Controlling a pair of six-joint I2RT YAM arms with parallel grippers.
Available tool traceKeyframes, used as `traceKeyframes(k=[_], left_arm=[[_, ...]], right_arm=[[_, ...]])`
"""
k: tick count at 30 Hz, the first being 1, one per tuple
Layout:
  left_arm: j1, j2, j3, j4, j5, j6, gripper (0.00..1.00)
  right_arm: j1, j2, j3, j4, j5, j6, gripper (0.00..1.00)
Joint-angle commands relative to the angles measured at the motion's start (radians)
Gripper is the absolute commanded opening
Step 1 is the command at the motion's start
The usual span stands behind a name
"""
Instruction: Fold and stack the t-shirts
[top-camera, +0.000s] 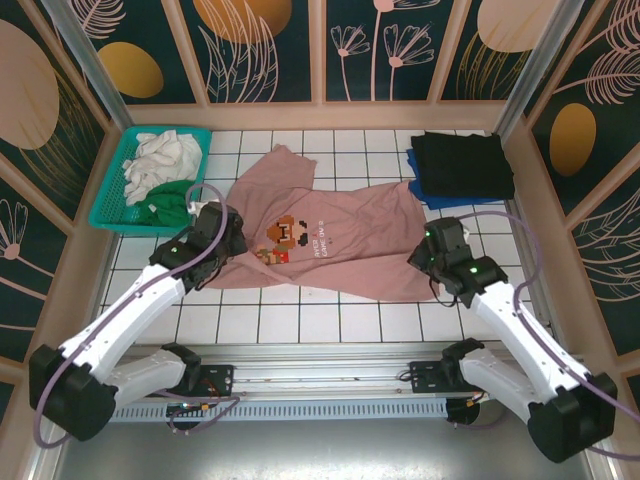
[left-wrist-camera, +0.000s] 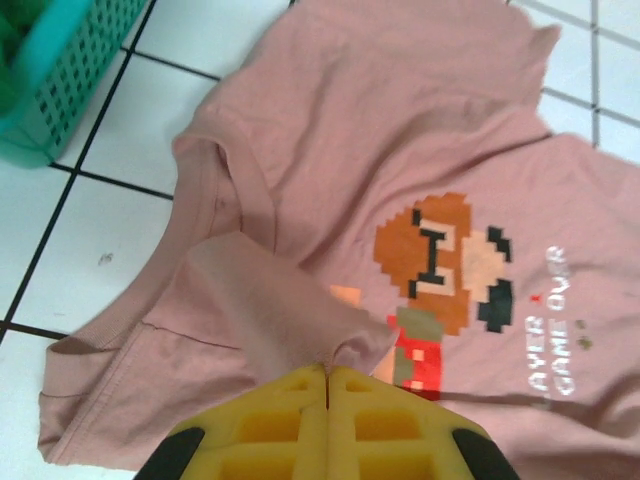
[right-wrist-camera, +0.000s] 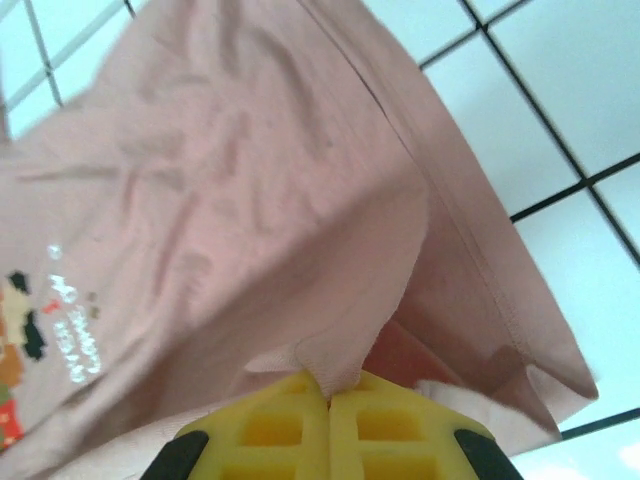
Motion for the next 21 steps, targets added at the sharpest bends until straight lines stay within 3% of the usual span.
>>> traceKeyframes(k=[1, 6, 8, 10, 16, 21], left_arm=[[-0.004, -0.079, 0.051, -0.089, -0.024, 0.014, 0.0], [-0.004, -0.15, 0.074, -0.151, -0.031, 0.011, 0.0], [-0.004, -0.157, 0.058, -0.153, -0.031, 0.008, 0.0], [-0.004, -0.155, 0.032, -0.15, -0.033, 0.004, 0.0], [-0.004, -0.153, -0.072, -0.118, -0.044, -0.028, 0.0], [-0.004, -0.134, -0.119, -0.079, -0.041, -0.038, 0.0]], right_arm=[[0.007, -0.069, 0.067, -0.18, 0.074, -0.022, 0.0], [0.007, -0.129, 0.118, -0.244, 0.081, -0.041, 0.03], [0.004, -0.137, 0.099, -0.231, 0.098, -0.041, 0.3], [0.002, -0.128, 0.076, -0.215, 0.069, -0.044, 0.42], [0.01, -0.148, -0.015, -0.167, 0.003, 0.001, 0.46], [0.124, -0.114, -0.156, -0.141, -0.007, 0.148, 0.46]])
